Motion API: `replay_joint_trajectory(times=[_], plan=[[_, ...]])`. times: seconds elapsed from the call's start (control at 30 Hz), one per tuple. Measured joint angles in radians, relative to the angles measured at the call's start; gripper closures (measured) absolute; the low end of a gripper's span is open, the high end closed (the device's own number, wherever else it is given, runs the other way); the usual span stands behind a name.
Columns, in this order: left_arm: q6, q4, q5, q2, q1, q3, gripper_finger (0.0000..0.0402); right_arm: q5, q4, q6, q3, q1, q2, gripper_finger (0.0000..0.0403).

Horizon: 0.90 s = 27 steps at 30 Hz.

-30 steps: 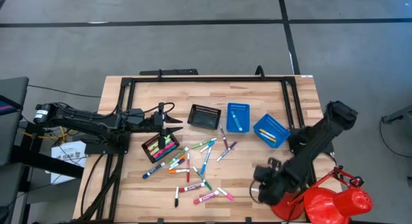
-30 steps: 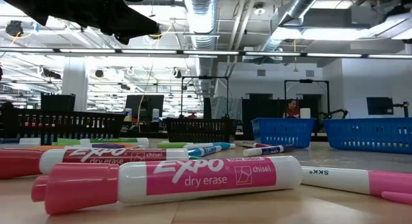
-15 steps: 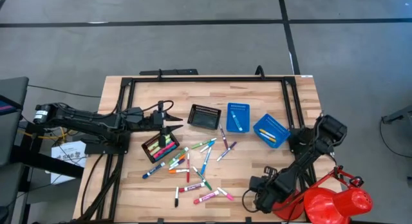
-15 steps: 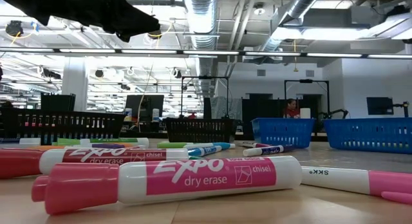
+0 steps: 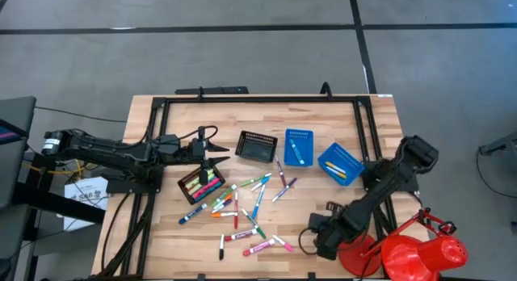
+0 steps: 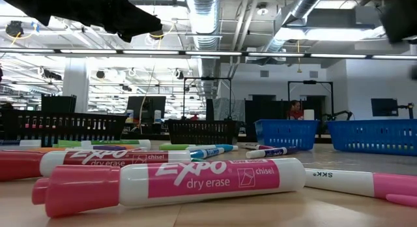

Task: Pick & Place Markers
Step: Put the right pink highlighter into the right blue bin

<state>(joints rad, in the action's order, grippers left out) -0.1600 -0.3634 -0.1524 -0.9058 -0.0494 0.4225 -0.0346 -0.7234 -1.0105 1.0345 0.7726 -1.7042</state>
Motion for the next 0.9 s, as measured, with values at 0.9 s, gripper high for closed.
replay_joint_trajectory(times=[0.9], plan=[[0.0,0.0,0.0,0.0,0.0,0.0,0.0296,-0.358,-0.601,-0.226,-0.269,-0.327,0.437,0.0358]])
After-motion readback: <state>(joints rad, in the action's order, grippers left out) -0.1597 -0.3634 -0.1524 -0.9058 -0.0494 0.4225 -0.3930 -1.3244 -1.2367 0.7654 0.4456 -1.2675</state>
